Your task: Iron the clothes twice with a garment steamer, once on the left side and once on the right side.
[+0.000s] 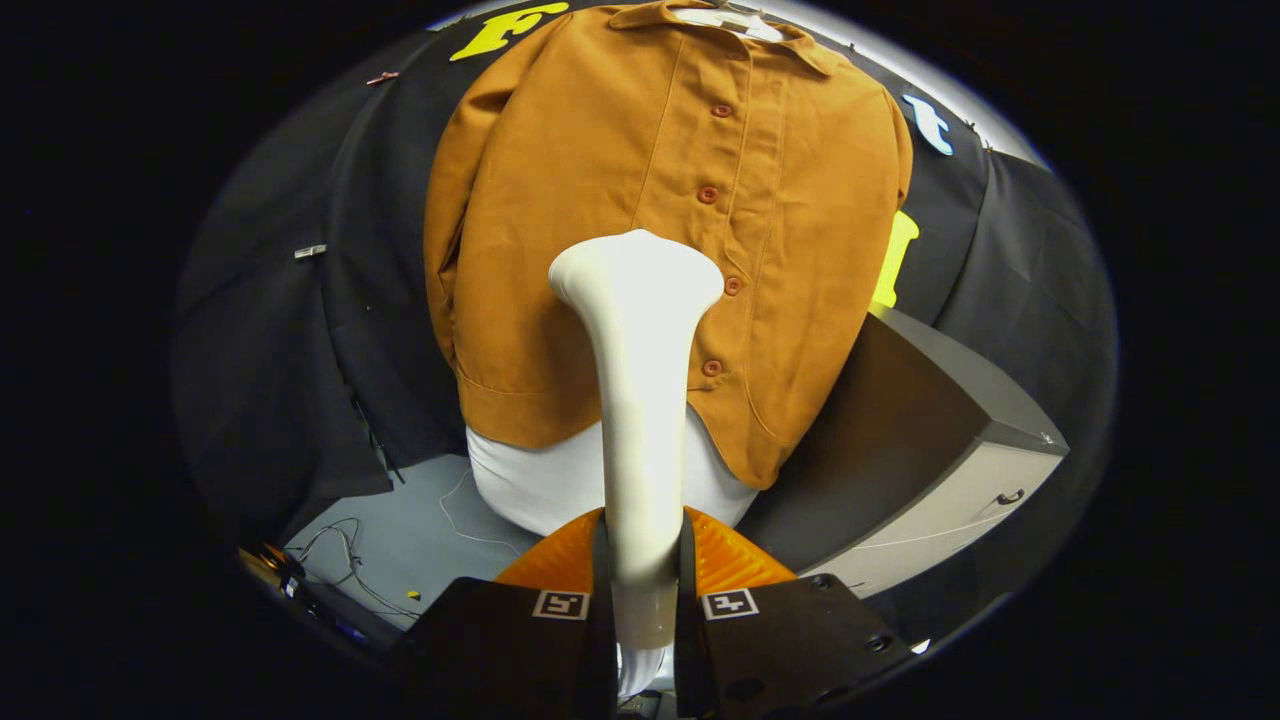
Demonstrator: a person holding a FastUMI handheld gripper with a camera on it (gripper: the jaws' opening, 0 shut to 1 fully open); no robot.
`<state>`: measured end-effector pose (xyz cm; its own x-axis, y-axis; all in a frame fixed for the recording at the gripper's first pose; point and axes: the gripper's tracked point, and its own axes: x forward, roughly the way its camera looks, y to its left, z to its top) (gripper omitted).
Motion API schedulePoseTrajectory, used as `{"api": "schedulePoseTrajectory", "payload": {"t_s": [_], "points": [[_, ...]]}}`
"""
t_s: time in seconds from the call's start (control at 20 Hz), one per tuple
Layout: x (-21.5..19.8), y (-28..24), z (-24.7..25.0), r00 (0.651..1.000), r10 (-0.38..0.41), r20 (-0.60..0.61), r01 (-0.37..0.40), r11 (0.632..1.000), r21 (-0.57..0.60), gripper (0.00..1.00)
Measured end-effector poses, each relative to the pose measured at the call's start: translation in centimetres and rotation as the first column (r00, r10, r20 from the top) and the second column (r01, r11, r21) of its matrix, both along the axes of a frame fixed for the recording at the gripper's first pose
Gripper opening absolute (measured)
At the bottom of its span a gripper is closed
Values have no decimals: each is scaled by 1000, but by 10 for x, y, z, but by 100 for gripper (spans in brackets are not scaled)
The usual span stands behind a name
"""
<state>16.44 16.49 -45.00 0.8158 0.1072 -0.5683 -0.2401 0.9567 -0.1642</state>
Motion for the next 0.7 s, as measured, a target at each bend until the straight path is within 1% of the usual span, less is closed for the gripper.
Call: {"api": "schedulePoseTrajectory", "payload": {"t_s": [0.4,0.7], "points": [[-18,-25,53,998,-18,57,14,998,62,26],[-23,-45,125,987,-44,152,24,991,128,26]]}}
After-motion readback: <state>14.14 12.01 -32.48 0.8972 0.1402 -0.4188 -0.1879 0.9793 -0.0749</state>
